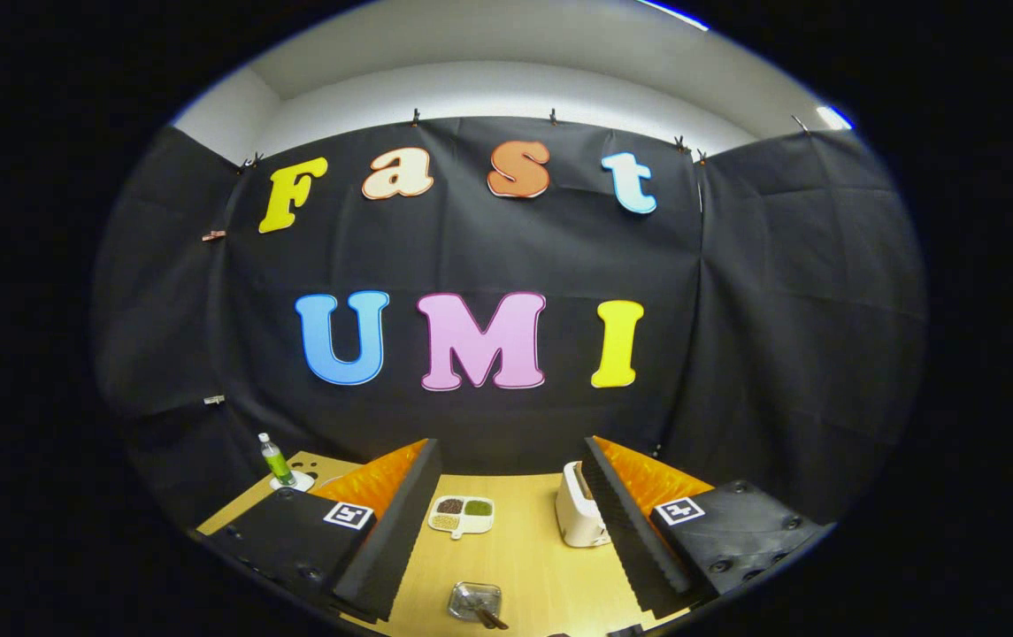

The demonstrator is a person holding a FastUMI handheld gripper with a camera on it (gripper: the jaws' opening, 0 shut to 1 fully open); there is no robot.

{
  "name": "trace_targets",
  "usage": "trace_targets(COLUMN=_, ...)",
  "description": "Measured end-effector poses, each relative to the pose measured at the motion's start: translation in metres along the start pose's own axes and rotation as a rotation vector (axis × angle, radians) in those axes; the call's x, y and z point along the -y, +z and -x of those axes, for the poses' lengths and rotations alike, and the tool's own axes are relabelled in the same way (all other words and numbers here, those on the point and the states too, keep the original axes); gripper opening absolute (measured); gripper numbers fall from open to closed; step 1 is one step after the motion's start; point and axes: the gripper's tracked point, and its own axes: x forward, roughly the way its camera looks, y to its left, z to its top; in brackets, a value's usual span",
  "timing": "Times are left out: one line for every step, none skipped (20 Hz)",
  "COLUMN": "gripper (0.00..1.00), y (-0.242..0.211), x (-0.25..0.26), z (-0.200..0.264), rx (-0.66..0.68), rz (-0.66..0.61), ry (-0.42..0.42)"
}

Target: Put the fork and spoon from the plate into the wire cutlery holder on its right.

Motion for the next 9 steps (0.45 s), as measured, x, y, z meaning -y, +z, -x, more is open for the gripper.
trace_targets(gripper=0.99, y=0.000, x=0.000, z=0.002, rx=0.009, rz=0.002, ry=0.006)
trace_targets(gripper=0.99, y=-0.006, x=0.002, z=0.005, rx=0.008, rz=0.004, ry=0.016)
trace_targets(gripper=0.99, y=-0.014, x=0.004, z=0.008, rx=-0.007, rz=0.007, ry=0.031)
trace_targets(gripper=0.99, y=-0.023, x=0.006, z=0.009, rx=-0.024, rz=0.002, ry=0.047)
trace_targets(gripper=0.99, y=-0.033, x=0.008, z=0.011, rx=-0.046, rz=-0.012, ry=0.061)
trace_targets(gripper=0.99, y=-0.041, x=0.009, z=0.009, rx=-0.060, rz=-0.030, ry=0.078)
trace_targets(gripper=0.99, y=-0.048, x=0.010, z=0.008, rx=-0.069, rz=-0.043, ry=0.097)
trace_targets(gripper=0.99, y=-0.055, x=0.013, z=0.005, rx=-0.078, rz=-0.043, ry=0.108)
trace_targets(gripper=0.99, y=-0.060, x=0.019, z=0.003, rx=-0.083, rz=-0.036, ry=0.108)
